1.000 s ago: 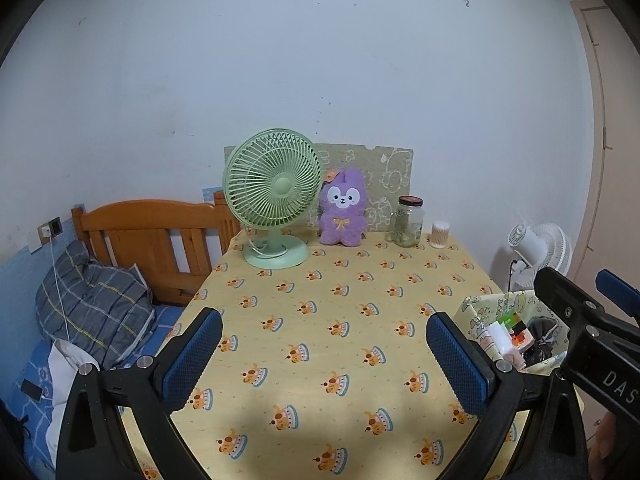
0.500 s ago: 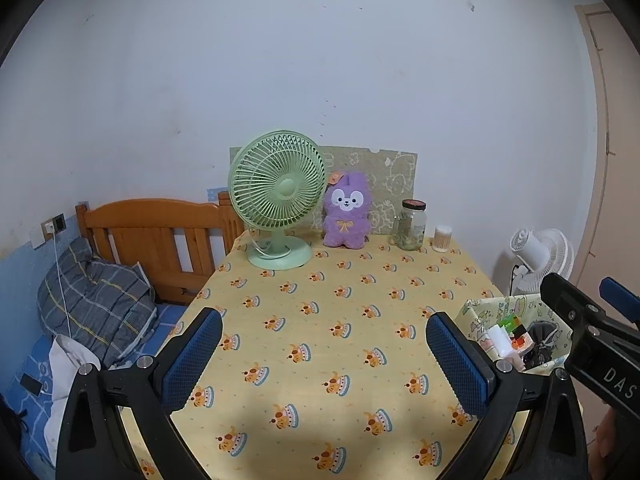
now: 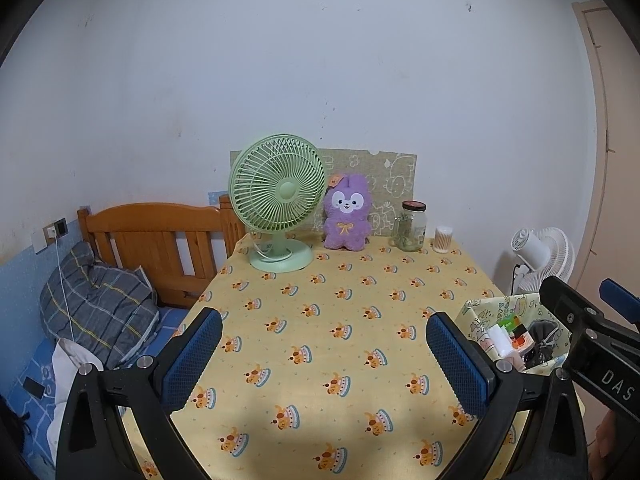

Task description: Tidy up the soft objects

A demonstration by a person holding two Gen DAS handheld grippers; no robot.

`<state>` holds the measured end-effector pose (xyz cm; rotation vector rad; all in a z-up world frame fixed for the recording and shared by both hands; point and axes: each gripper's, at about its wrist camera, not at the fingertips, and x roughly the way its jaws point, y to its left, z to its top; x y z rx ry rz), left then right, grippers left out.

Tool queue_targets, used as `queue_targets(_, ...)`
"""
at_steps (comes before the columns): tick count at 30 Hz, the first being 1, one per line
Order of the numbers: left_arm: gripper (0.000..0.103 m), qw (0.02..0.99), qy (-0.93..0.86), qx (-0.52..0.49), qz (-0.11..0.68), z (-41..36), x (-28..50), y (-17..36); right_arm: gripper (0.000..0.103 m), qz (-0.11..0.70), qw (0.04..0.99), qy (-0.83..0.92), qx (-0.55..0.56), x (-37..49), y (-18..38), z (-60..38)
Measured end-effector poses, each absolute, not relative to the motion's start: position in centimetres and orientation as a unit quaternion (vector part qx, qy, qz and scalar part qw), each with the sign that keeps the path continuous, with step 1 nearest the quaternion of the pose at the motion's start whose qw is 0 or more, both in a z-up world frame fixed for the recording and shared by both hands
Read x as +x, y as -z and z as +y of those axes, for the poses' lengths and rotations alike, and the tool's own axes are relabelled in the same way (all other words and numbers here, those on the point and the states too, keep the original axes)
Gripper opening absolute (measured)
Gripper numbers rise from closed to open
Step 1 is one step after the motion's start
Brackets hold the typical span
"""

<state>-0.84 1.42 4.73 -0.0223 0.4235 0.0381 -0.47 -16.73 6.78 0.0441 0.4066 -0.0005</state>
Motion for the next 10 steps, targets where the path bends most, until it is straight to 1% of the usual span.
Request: queue_targets(10,0.103,0.977,-0.020,-0.012,0.211,1.51,-0.95,-4.79,0.097,0.202,0.979,0.001,0.023,-0.74,-6.67,-16.72)
